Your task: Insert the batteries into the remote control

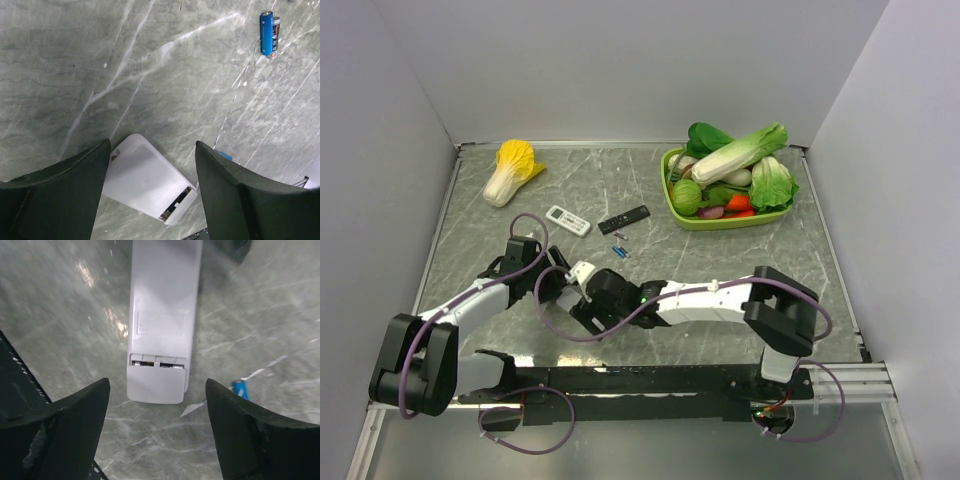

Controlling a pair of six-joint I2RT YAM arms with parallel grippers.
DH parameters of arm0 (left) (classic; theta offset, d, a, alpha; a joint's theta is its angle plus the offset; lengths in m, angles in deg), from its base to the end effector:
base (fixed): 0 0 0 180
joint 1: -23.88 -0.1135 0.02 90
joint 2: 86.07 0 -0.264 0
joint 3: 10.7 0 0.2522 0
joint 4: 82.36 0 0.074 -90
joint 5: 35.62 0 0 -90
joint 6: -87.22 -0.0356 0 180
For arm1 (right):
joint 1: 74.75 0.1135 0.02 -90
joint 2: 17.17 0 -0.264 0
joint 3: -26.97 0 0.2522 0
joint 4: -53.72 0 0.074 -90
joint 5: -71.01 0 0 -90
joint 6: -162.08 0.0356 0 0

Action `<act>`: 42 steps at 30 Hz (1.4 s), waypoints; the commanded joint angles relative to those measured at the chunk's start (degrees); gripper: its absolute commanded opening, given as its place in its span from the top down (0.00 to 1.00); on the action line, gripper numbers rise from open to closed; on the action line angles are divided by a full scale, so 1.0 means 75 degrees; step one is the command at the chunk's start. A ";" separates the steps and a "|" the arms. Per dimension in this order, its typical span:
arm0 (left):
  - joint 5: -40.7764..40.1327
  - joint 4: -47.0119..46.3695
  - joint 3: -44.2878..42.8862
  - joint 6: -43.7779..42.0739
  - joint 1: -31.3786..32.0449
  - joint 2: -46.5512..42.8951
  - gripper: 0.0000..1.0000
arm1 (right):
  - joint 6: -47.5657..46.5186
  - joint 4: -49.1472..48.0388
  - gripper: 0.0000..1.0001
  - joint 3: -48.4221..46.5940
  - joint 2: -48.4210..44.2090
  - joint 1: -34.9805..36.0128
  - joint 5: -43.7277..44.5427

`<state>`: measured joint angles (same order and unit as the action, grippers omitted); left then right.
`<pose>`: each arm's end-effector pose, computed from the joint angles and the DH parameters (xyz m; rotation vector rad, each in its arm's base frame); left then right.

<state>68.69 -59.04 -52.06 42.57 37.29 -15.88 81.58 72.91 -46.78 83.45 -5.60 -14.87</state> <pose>0.2101 -0.0591 0.1546 -0.6060 2.5229 -0.7196 0.1339 0.3445 0.1801 -1.1865 2.1410 0.5576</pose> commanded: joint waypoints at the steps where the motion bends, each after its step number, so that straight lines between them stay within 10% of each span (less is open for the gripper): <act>1: -0.0184 0.0670 0.0035 0.0024 0.0017 -0.0101 0.24 | 0.0011 -0.0208 0.12 -0.0054 -0.1169 -0.0114 0.0259; 11: -0.0618 0.1383 -0.0456 0.0025 0.0017 -0.0195 0.01 | 0.2763 -0.0500 0.00 0.1445 -0.2937 -0.1554 -0.1109; 21: -0.1825 0.2930 -0.1336 -0.0046 0.0017 -0.0781 0.01 | 0.3890 -0.0198 0.00 0.2150 -0.3466 -0.1684 -0.1558; 42: -0.1790 0.3179 -0.1665 -0.0947 0.0603 -0.0301 0.01 | 0.6642 -0.0689 0.27 0.2445 -0.2120 -0.1240 -0.2027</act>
<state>55.57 -32.68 -63.21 38.54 41.70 -19.86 124.92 69.91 -24.35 63.96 -16.92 -31.76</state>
